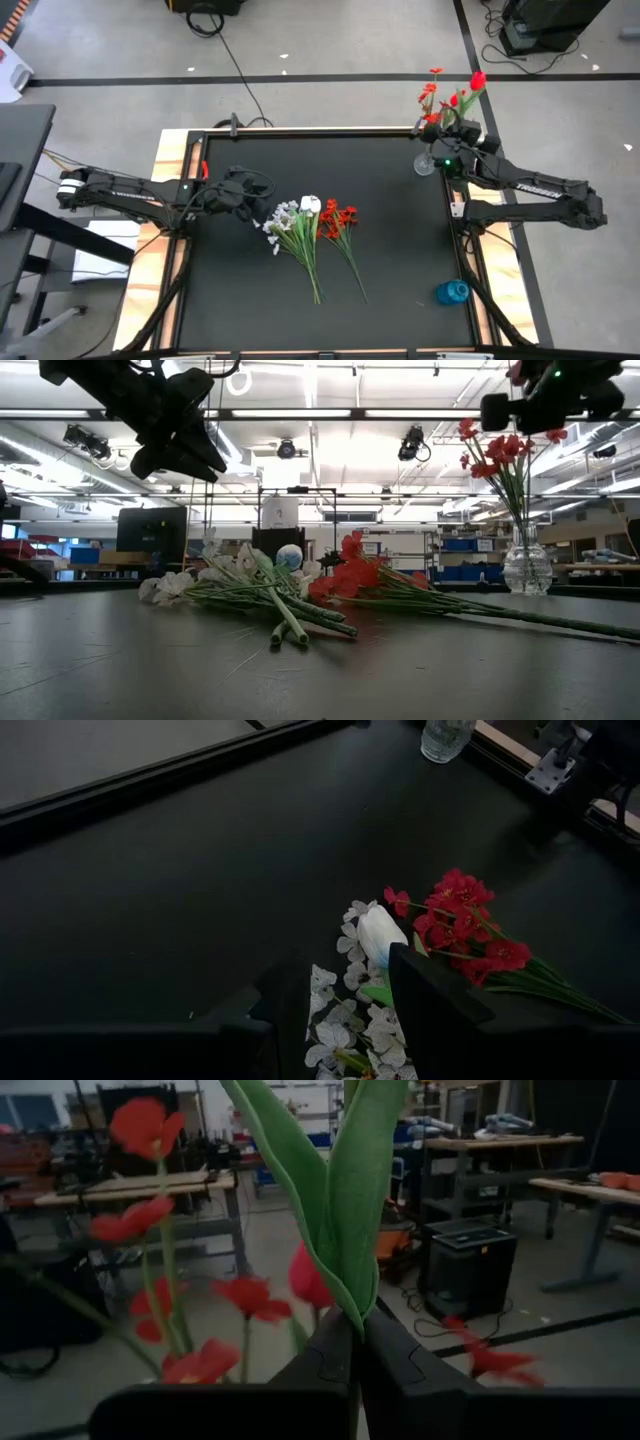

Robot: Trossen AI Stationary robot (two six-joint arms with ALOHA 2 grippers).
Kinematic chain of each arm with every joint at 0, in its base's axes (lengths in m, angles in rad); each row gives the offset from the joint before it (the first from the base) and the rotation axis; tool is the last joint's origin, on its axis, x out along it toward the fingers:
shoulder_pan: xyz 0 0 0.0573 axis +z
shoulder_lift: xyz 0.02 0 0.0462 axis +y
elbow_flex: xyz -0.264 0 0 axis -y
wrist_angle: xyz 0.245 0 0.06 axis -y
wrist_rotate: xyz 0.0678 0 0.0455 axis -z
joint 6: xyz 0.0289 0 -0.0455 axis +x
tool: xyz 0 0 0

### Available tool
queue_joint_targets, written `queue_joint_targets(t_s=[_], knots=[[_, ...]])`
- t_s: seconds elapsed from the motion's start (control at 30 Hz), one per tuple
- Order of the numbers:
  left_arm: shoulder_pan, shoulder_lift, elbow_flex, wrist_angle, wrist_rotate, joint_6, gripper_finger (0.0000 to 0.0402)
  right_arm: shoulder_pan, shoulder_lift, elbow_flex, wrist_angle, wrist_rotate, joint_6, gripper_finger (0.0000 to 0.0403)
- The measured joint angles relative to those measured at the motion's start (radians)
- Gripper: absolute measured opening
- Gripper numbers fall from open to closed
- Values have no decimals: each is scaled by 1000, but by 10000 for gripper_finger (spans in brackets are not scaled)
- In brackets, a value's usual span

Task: Sort flowers into vase by color
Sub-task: Put the red flower into the transparent vase

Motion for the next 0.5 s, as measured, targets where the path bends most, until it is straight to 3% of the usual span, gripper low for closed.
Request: queue_joint_targets(t_s=[0.3, 0.5], knots=[[-1, 0, 0, 1, 0, 0, 144, -54, 39, 0, 14, -207, -2, 64], [-1, 0, 0, 0, 11, -7, 144, -85, -9, 2, 14, -262, -25, 110]])
